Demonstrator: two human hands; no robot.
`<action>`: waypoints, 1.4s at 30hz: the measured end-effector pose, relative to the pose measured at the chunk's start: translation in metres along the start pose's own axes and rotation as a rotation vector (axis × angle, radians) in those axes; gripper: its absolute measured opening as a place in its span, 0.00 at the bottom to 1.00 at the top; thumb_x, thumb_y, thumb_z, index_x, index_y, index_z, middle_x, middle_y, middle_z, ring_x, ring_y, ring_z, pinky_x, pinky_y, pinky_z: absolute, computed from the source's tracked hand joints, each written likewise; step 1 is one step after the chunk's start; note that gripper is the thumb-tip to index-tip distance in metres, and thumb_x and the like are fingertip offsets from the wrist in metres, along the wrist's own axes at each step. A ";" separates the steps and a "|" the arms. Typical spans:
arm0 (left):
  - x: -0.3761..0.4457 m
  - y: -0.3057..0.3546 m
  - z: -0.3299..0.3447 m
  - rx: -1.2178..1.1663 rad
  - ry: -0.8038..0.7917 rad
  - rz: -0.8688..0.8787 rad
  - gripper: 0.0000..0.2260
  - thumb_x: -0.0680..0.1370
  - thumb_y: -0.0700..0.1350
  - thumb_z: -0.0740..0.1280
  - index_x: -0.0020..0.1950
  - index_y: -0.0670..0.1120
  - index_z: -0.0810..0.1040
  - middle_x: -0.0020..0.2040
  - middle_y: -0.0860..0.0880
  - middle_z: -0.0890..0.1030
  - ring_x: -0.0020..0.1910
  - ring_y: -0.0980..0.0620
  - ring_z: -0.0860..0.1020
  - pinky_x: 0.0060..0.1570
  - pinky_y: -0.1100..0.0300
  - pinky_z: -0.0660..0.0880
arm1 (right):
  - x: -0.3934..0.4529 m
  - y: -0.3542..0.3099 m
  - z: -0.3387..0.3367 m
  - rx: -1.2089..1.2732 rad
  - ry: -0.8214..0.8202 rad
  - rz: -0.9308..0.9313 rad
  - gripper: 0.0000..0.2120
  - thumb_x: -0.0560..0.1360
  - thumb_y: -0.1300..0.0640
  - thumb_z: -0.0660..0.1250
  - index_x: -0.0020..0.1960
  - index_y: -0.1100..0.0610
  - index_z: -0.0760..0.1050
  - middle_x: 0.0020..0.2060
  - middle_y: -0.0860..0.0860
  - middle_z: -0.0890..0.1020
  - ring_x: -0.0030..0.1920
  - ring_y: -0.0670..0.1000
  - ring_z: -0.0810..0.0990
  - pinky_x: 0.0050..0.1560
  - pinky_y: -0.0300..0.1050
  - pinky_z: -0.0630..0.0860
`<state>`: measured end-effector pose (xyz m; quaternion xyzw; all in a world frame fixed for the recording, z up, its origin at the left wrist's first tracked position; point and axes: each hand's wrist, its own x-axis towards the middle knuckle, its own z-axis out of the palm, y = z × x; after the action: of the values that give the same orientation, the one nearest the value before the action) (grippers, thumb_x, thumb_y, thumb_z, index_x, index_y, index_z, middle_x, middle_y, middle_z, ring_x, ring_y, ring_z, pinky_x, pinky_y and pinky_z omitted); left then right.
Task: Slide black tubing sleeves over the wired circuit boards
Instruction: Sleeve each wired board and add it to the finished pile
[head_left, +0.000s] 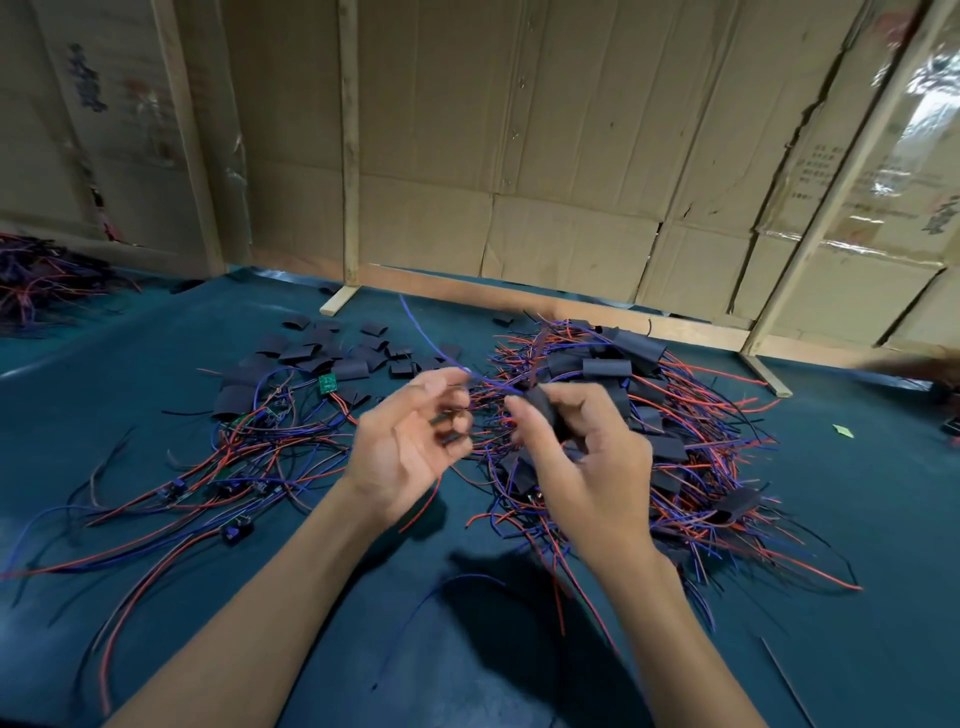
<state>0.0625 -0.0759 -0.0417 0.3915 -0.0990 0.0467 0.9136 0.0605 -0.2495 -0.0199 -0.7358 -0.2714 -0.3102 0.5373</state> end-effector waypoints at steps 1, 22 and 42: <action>0.001 0.003 -0.003 -0.046 0.049 0.011 0.22 0.61 0.48 0.79 0.52 0.43 0.84 0.41 0.48 0.78 0.35 0.51 0.73 0.35 0.59 0.68 | 0.011 -0.011 -0.003 -0.006 -0.009 -0.047 0.07 0.77 0.53 0.74 0.50 0.53 0.77 0.36 0.45 0.83 0.35 0.44 0.81 0.38 0.37 0.75; 0.011 -0.002 -0.023 0.142 0.478 0.070 0.08 0.79 0.44 0.65 0.53 0.44 0.82 0.36 0.50 0.77 0.29 0.54 0.71 0.23 0.62 0.61 | 0.082 0.071 -0.040 -0.963 -0.225 0.020 0.18 0.78 0.59 0.63 0.67 0.52 0.79 0.69 0.49 0.78 0.66 0.62 0.68 0.61 0.56 0.63; 0.070 0.061 -0.056 2.084 0.267 -0.399 0.10 0.78 0.49 0.71 0.47 0.42 0.78 0.54 0.41 0.81 0.55 0.40 0.78 0.59 0.48 0.76 | -0.045 0.037 0.025 -0.344 -0.393 -0.425 0.10 0.70 0.67 0.65 0.47 0.59 0.83 0.46 0.51 0.83 0.44 0.57 0.80 0.45 0.55 0.73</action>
<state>0.1293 0.0070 -0.0214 0.9800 0.1564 0.0004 0.1231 0.0620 -0.2390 -0.0818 -0.7885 -0.4607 -0.3087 0.2658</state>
